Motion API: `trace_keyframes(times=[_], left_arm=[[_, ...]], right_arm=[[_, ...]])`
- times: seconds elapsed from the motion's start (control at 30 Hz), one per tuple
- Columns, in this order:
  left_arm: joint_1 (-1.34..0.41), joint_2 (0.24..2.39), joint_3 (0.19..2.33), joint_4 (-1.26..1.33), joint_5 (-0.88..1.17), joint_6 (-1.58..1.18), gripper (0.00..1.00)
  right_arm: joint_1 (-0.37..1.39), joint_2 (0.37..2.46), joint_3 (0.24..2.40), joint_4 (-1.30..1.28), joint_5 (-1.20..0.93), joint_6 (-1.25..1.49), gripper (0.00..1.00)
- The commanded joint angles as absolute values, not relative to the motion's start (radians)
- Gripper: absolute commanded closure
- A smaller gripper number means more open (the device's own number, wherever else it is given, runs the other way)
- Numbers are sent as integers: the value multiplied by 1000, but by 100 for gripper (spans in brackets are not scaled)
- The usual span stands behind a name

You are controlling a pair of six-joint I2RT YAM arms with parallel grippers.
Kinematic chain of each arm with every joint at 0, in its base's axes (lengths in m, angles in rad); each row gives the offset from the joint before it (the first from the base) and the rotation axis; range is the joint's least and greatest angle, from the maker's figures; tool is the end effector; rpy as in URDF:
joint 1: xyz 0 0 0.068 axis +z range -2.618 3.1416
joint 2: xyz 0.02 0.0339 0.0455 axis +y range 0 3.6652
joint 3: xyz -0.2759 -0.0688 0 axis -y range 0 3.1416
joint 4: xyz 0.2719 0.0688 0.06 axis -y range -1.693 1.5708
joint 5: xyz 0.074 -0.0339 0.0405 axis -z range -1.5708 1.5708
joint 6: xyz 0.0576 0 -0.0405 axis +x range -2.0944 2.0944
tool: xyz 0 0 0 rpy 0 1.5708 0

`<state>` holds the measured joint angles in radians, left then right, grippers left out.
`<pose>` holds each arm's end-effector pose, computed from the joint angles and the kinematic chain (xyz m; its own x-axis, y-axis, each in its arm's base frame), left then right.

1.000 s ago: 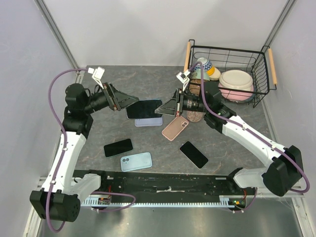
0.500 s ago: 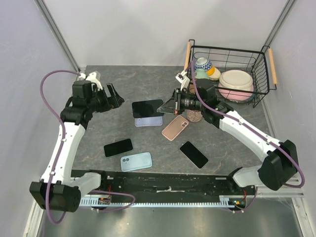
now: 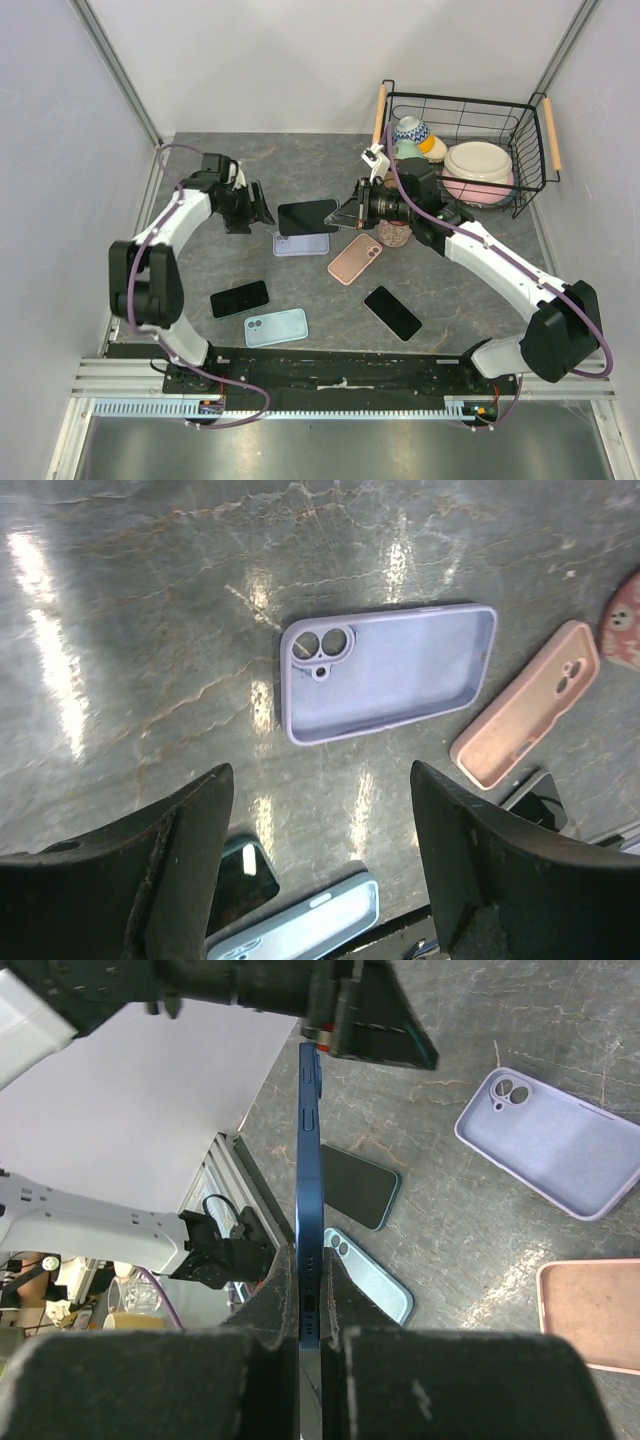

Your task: Put the phone into the phone case

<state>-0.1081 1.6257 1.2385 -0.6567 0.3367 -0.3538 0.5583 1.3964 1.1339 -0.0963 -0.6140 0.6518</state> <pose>0.3699 -0.0593 0.2309 -0.8986 -0.2314 -0.3728 -0.0473 0.8957 -0.4421 0.2909 0.2208 0.3301 -0.7770 0.0993 -0.6216 -0.5273 0.4368 0.7288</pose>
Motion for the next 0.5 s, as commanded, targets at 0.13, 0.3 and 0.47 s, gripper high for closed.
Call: trace_keyframes(times=[0.13, 0.3, 0.47], left_arm=[[-224, 1870, 1370, -666, 242, -390, 25], [-236, 1948, 1397, -666, 204, -370, 41], [-242, 1977, 1376, -667, 153, -364, 56]], right_arm=[[545, 1402, 1157, -55, -634, 614, 100], [535, 1399, 1157, -71, -637, 601, 100], [528, 1388, 1143, -80, -627, 595, 100]])
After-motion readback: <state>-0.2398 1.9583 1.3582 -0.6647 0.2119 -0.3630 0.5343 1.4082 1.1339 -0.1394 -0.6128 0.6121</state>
